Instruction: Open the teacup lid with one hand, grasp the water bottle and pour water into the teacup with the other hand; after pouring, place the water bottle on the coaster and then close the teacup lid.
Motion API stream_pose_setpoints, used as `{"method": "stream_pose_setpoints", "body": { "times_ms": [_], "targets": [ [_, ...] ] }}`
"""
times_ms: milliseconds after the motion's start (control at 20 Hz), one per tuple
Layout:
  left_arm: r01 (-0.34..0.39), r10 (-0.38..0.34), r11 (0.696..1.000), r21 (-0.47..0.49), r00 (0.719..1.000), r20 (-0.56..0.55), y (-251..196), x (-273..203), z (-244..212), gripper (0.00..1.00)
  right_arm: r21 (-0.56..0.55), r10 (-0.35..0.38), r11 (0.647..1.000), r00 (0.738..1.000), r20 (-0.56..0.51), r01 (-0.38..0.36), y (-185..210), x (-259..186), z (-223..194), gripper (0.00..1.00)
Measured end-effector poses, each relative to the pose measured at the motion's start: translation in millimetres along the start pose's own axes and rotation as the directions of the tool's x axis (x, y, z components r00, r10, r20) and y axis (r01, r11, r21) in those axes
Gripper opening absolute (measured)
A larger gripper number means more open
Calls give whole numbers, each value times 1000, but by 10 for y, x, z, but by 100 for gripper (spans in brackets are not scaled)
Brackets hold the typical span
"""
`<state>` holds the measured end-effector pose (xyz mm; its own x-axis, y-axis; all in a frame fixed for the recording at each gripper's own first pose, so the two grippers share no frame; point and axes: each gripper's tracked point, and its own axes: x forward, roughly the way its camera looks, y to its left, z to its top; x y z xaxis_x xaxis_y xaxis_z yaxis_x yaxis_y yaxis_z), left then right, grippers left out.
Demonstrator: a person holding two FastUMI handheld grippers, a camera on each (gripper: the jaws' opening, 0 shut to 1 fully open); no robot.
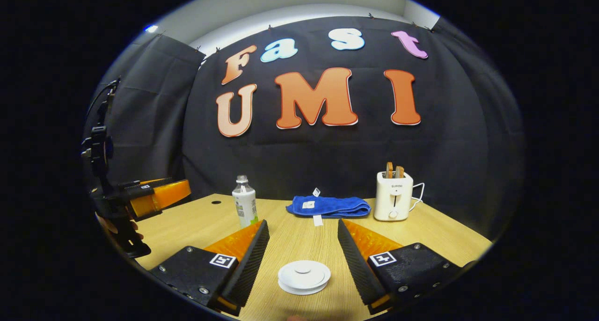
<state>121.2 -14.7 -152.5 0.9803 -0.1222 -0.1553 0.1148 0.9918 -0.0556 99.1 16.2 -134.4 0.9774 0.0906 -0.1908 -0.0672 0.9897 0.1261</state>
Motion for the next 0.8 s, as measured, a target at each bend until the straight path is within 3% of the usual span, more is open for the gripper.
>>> {"method": "stream_pose_setpoints", "body": {
  "times_ms": [350, 500, 800],
  "targets": [
    [-104, 103, 994, 44, 994, 26, 276, -567, 345, 88, -7, -45, 999, 998, 49, 45, -11, -424, 294, 90],
    [-112, 109, 992, 61, 992, 62, 180, -841, 478, 94, 10, -53, 999, 997, 62, 53, 8, -624, 392, 90],
    [-112, 110, 993, 21, 990, 91, 95, -1159, 781, 94, -27, -66, 997, 991, 121, 69, 85, -1059, 786, 90]
  ]
}}
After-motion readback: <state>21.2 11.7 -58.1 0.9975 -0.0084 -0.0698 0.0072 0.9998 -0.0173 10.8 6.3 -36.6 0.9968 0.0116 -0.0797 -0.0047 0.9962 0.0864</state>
